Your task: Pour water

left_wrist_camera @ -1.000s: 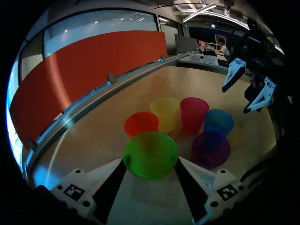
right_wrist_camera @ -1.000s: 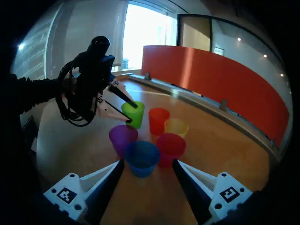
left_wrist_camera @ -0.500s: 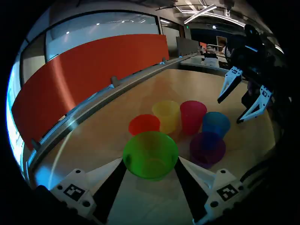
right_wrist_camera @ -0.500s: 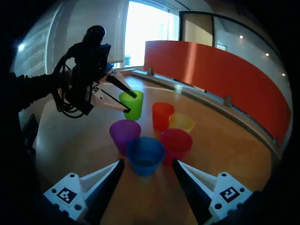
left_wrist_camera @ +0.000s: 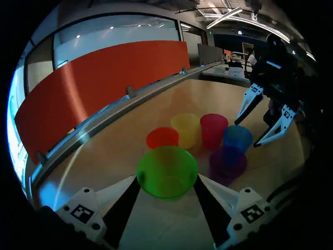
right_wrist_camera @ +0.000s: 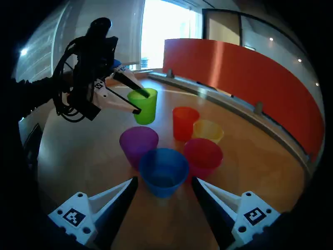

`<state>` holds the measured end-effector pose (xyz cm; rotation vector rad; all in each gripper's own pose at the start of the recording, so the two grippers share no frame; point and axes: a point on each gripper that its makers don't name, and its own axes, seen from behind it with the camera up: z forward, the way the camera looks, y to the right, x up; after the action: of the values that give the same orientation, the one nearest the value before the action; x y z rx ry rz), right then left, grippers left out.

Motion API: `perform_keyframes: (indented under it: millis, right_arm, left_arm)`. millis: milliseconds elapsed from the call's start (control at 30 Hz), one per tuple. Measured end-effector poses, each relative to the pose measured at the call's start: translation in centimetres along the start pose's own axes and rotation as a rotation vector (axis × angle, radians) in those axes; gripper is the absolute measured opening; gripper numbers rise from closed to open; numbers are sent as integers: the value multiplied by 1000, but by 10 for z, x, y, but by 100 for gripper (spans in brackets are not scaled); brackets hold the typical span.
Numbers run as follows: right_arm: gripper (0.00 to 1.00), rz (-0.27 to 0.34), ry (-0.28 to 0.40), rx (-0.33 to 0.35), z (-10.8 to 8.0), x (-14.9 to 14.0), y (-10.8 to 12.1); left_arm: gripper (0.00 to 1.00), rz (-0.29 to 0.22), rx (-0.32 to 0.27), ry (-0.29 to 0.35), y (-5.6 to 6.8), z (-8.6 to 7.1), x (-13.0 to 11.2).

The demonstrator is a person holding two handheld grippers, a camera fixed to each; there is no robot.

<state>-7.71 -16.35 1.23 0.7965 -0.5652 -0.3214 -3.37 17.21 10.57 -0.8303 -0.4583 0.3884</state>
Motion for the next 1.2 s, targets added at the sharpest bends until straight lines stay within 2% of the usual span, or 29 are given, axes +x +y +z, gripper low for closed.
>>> perform_keyframes:
  millis: [467,1200]
  right_arm:
    - [99,-2,0,7,15,-1,1]
    - [99,-18,18,5,35,3,-2]
  left_arm:
    - [86,-21,19,44,3,-17,6]
    - [86,-13,67,90,14,-55,13]
